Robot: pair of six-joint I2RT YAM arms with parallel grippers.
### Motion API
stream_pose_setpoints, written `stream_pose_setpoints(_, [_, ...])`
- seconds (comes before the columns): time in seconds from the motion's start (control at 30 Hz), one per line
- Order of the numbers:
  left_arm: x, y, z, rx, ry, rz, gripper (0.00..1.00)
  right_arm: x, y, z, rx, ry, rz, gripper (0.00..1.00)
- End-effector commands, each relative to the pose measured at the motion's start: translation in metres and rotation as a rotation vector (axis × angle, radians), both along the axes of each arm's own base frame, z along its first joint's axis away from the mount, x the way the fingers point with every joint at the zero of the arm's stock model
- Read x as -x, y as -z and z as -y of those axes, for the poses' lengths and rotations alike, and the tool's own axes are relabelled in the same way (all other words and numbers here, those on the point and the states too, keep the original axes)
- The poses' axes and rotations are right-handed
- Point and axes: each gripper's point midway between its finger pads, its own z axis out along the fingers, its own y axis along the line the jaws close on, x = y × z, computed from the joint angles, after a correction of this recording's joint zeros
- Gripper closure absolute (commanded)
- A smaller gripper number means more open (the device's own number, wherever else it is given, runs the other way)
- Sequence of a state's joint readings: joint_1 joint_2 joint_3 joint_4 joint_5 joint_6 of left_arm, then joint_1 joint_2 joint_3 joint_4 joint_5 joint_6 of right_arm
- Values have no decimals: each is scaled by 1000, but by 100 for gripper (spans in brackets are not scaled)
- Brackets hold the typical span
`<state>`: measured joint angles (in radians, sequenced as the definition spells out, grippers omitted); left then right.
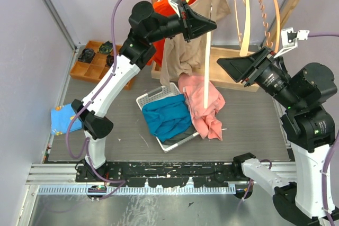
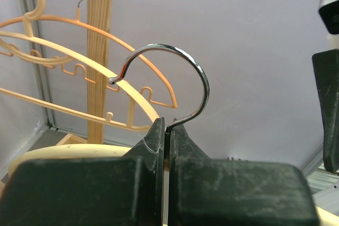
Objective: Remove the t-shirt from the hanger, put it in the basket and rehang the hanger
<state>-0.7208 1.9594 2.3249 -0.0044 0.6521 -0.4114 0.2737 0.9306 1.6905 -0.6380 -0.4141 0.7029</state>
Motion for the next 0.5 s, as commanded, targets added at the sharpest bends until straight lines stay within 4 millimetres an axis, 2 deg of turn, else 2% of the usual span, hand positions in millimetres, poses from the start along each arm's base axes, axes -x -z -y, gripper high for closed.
stream_pose_setpoints(0.0, [14, -27, -6, 38, -10, 96, 100, 0, -2, -8, -41, -44, -11, 54])
stream_pose_setpoints(0.23, [15, -25, 1, 33, -3, 107, 100, -5, 10, -11, -50, -57, -45, 54])
stream_pose_setpoints(0.47, [17, -20, 12, 21, 1, 116, 100, -6, 8, -15, -65, -83, -43, 56])
